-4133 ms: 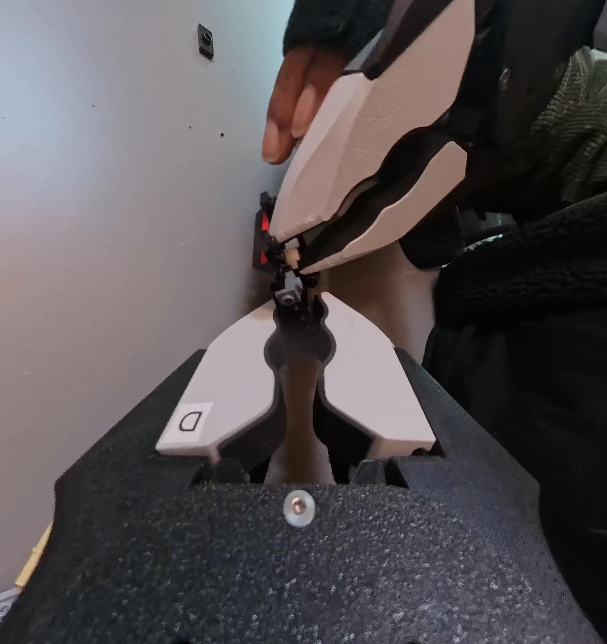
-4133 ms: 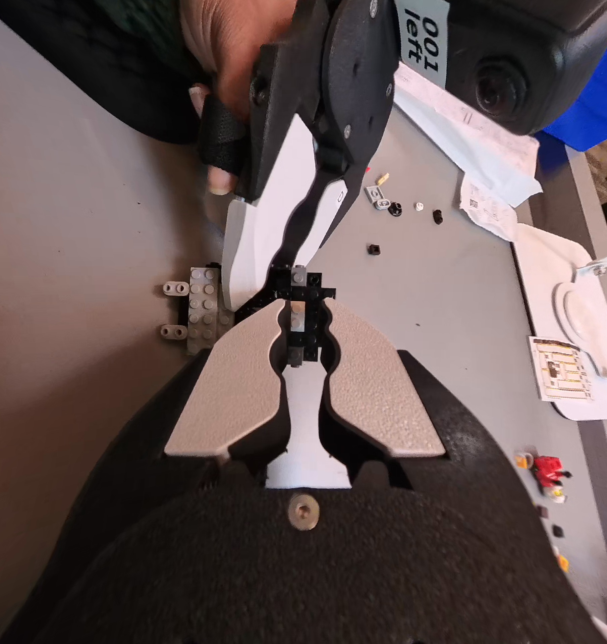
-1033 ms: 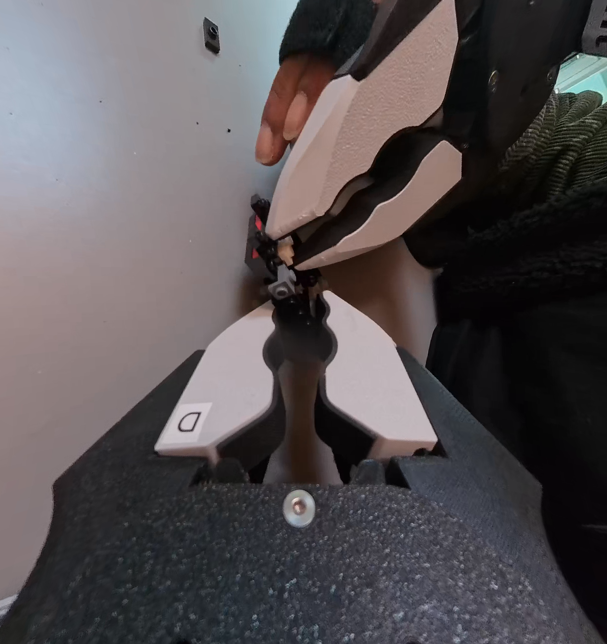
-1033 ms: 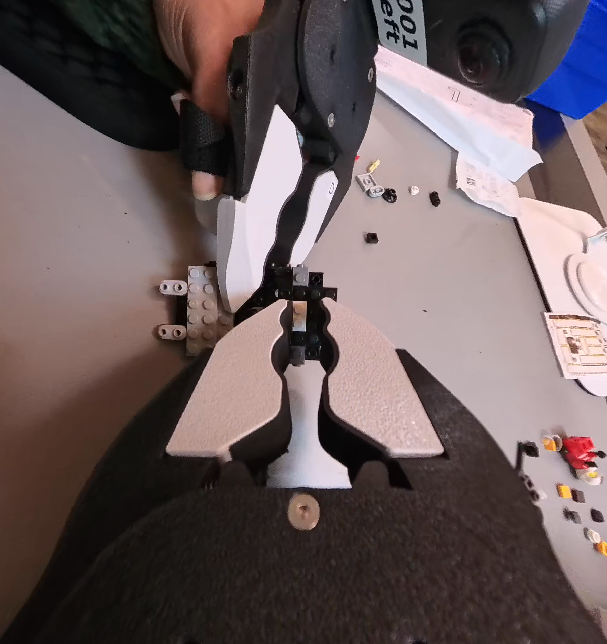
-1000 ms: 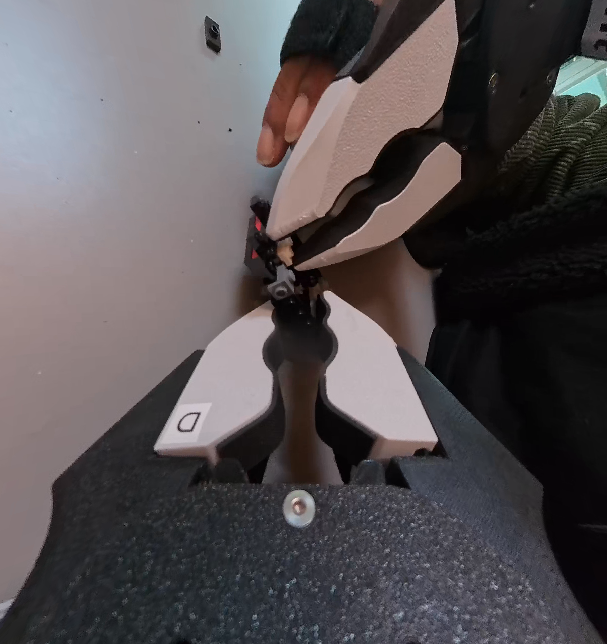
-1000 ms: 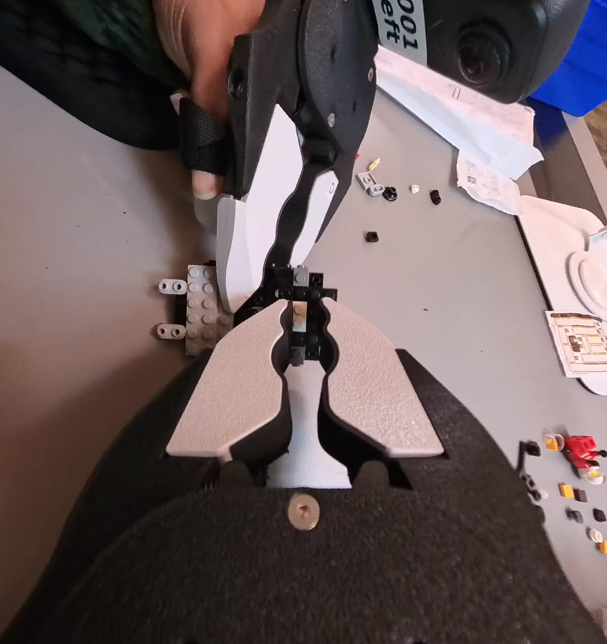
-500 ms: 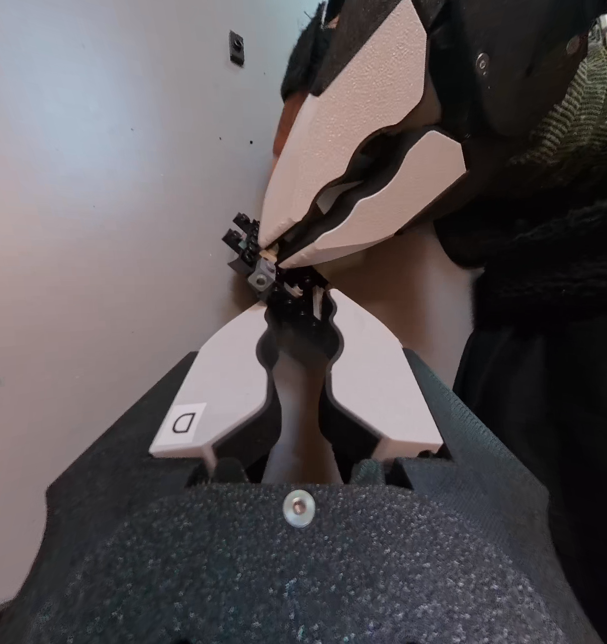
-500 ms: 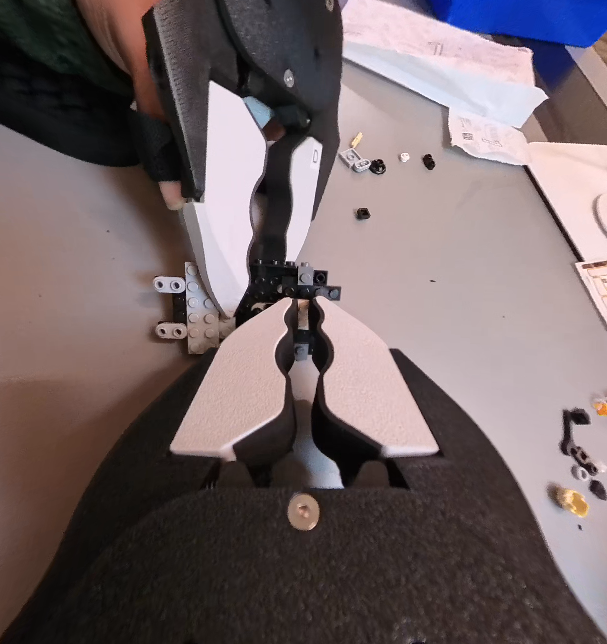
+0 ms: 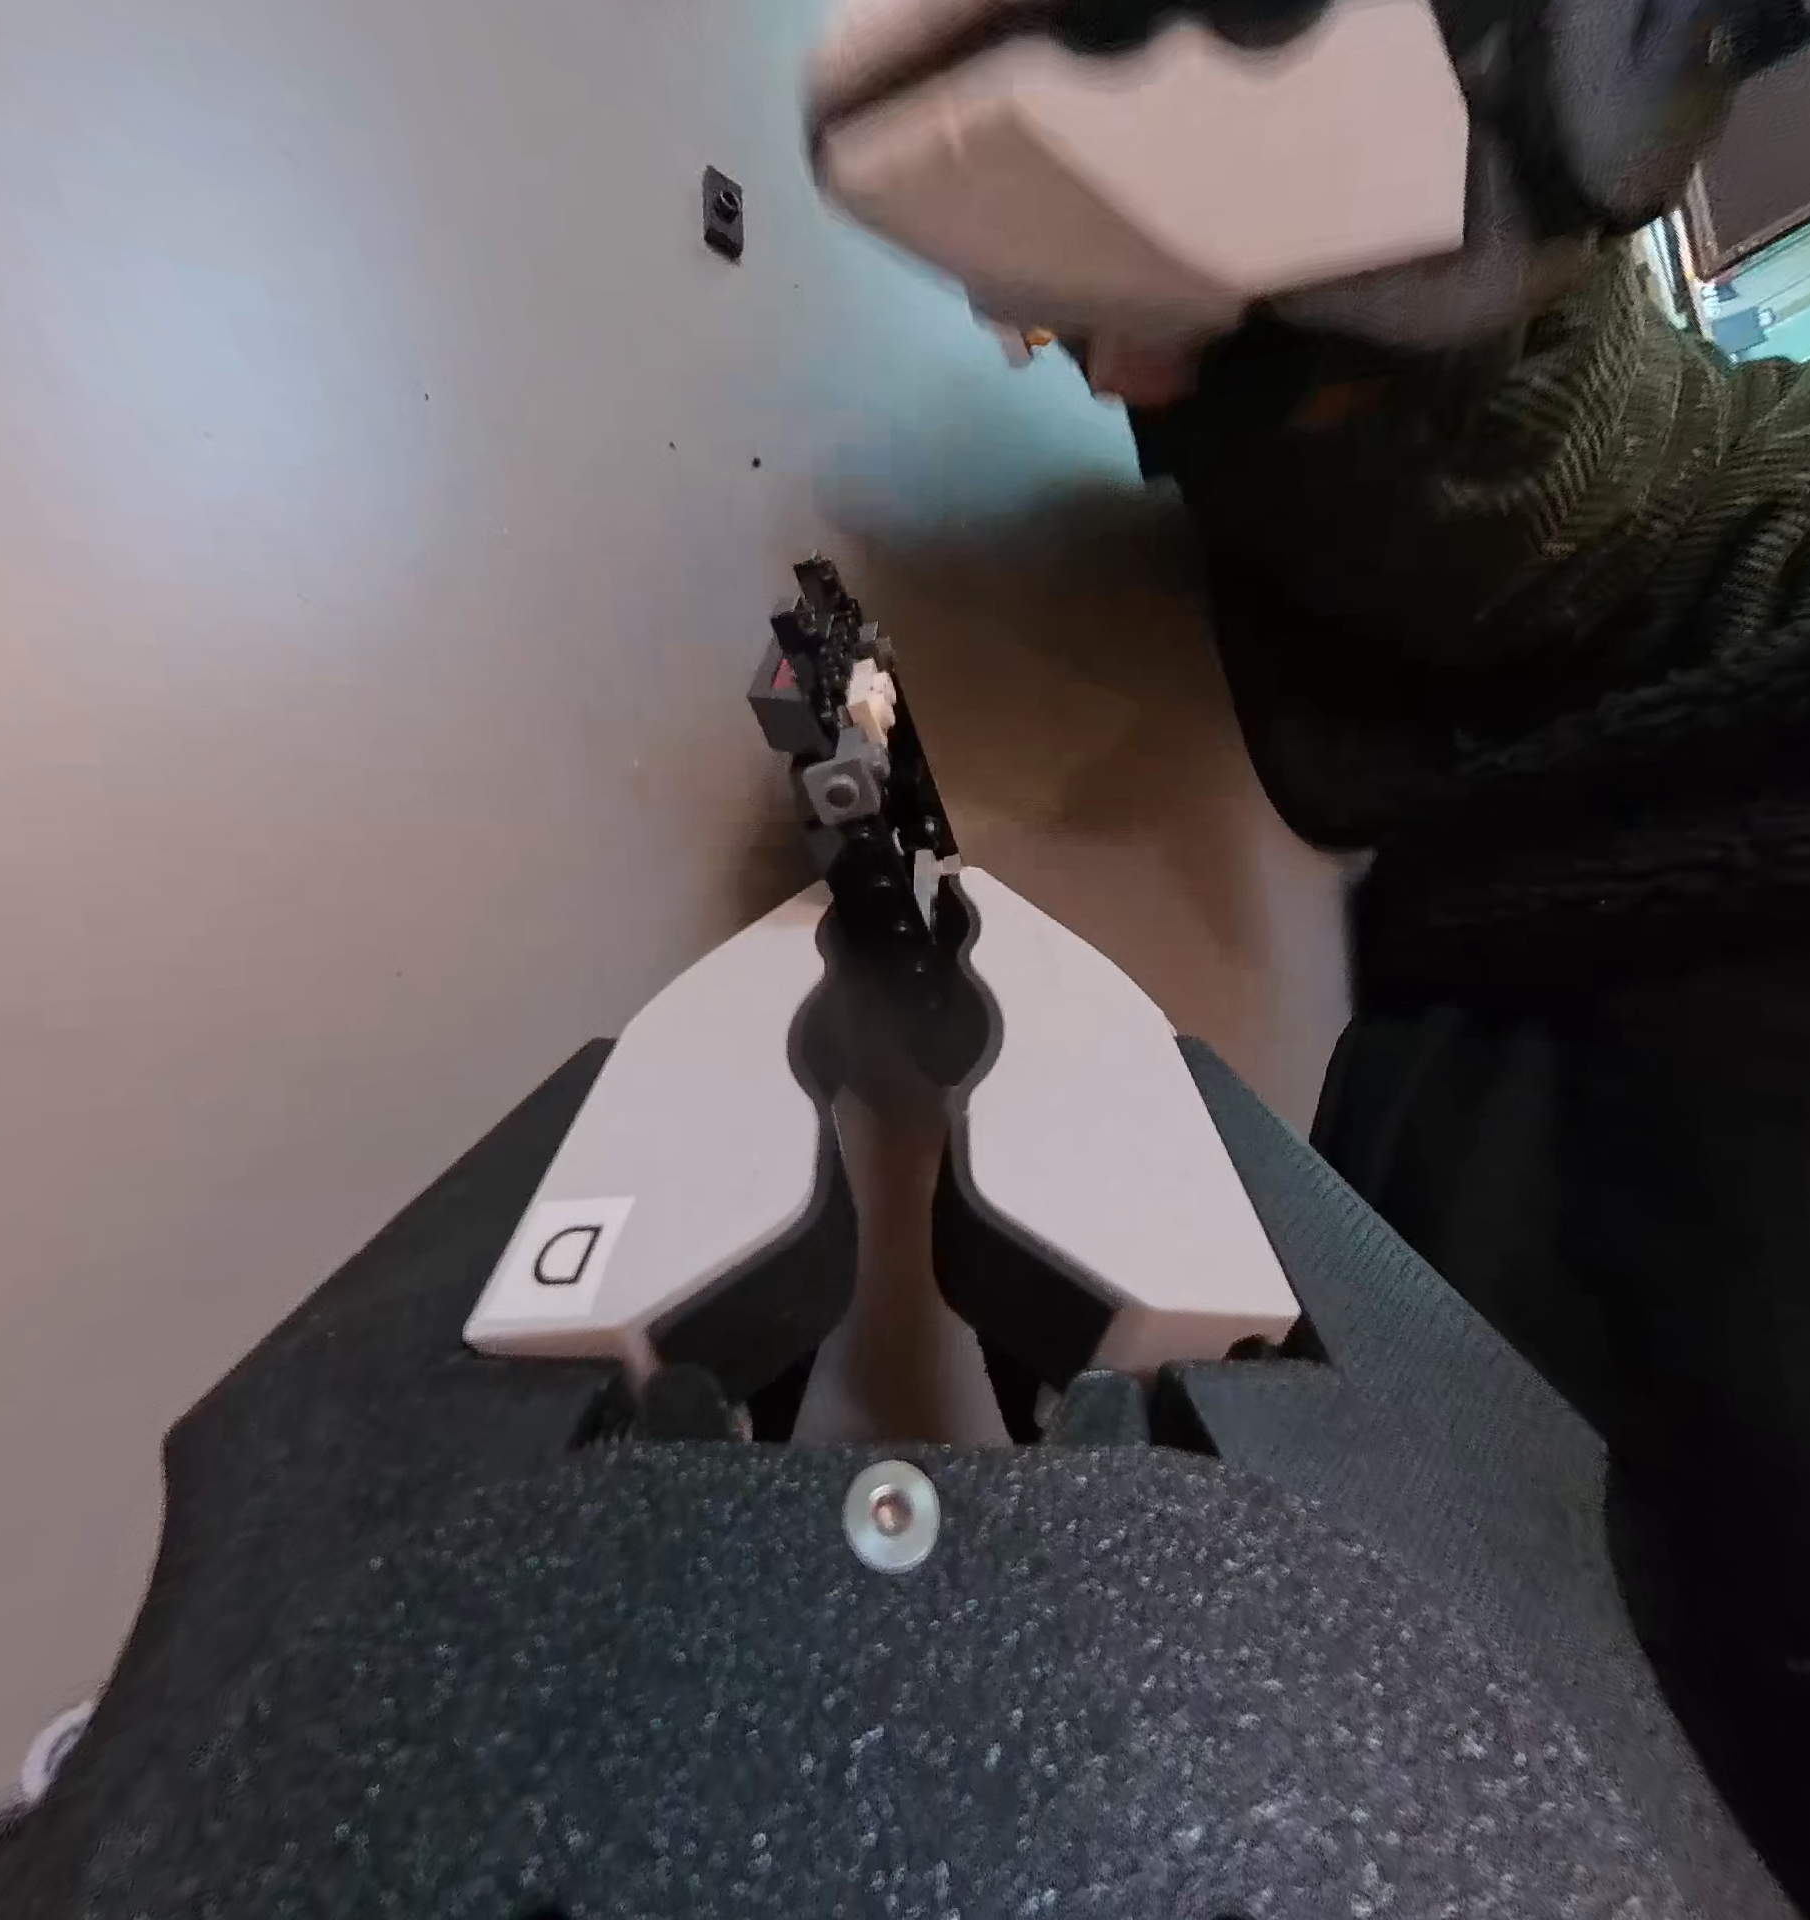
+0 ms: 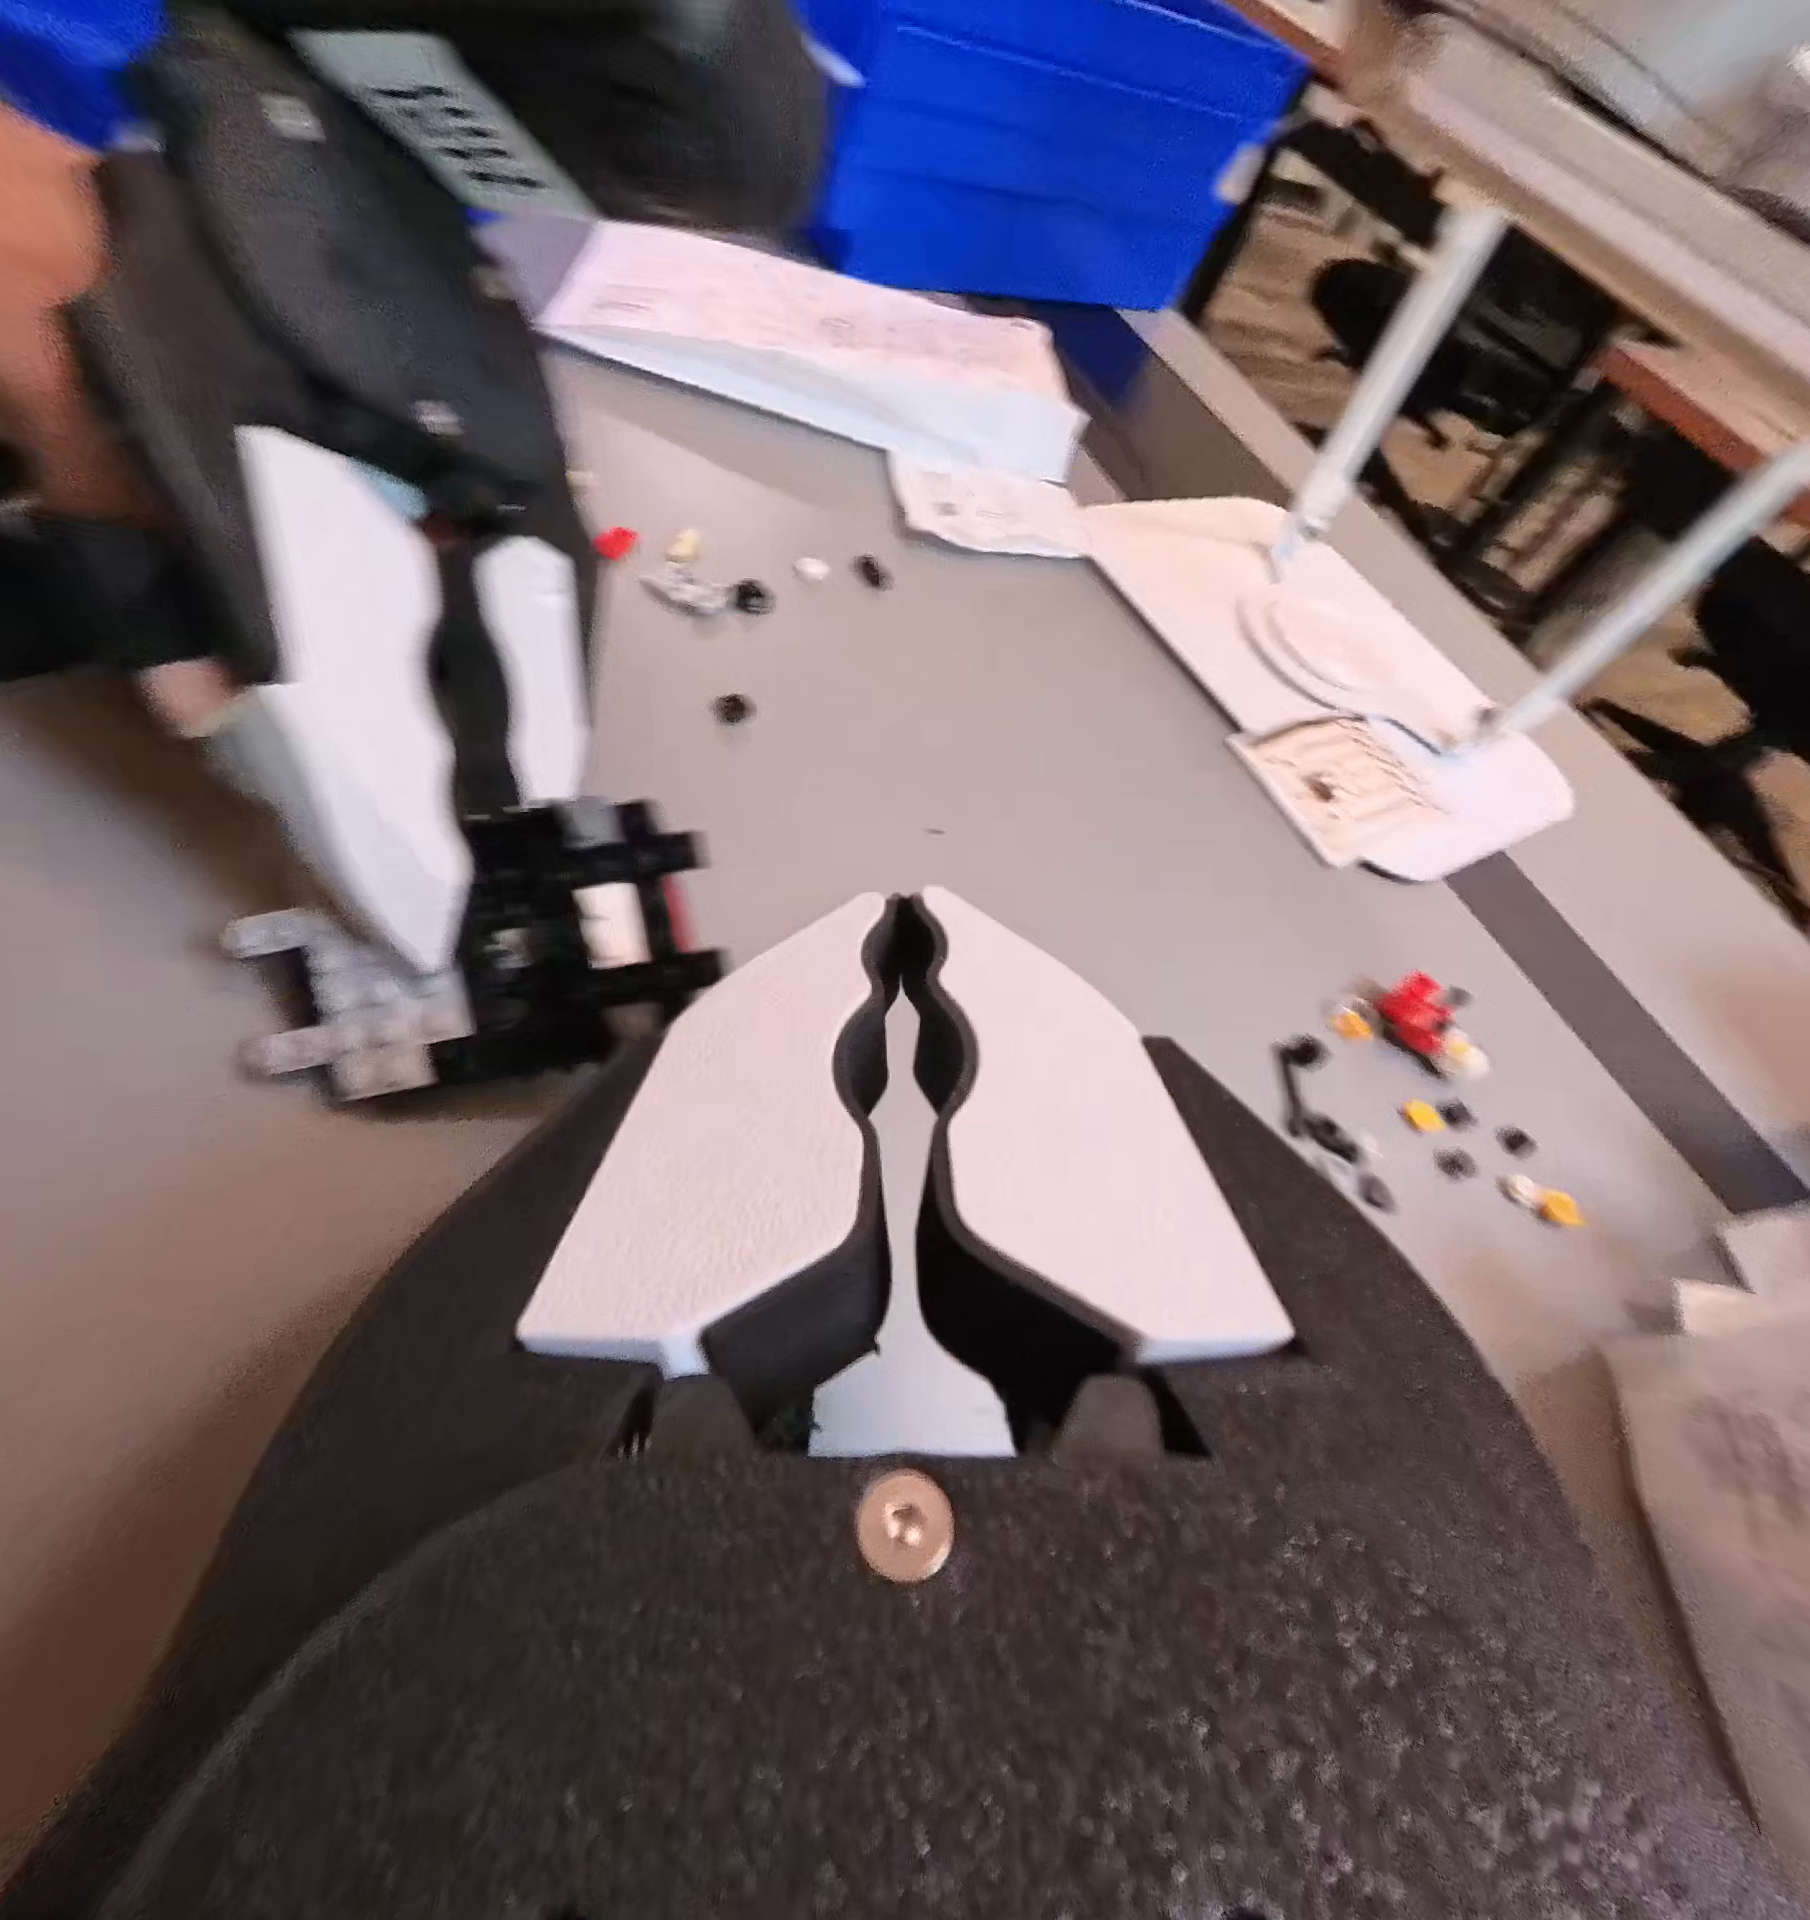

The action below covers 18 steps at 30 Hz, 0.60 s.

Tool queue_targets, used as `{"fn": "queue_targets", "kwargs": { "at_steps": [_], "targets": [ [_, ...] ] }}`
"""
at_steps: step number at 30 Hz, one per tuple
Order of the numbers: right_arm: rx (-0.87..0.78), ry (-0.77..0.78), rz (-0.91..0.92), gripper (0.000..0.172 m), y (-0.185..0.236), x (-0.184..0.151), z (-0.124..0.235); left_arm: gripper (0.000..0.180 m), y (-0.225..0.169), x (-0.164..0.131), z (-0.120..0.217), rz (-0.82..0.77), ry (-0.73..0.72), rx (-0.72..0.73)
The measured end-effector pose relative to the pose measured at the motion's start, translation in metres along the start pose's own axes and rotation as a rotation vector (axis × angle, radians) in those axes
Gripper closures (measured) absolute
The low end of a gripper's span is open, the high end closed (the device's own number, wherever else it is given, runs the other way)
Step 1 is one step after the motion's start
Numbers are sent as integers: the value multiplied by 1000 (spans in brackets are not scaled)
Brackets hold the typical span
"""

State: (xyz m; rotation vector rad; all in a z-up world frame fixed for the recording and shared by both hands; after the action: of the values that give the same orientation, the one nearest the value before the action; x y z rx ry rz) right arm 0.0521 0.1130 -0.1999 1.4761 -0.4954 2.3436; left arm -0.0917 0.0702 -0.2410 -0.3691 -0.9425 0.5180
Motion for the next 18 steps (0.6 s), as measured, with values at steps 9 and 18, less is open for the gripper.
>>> {"fn": "queue_targets", "kwargs": {
  "at_steps": [9, 18],
  "targets": [
    [246, 79, -71, 144, 20, -6, -9, 167, 1, 3, 4, -28, -51, 20],
    [283, 3, 13, 138, 31, 4, -7, 170, -11, 14, 15, -295, -70, 221]
  ]
}}
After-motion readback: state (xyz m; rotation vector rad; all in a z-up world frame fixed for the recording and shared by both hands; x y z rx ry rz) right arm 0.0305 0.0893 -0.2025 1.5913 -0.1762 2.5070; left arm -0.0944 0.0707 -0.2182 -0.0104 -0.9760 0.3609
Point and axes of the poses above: each gripper's, where its closed fingertips meet, z back along the fingers, x out of its top, y = z × x across the jaws, the point moved 7 cm from there along z, back along the fingers, and after that the axes turned 10 degrees about -z, right-handed, at the moved point
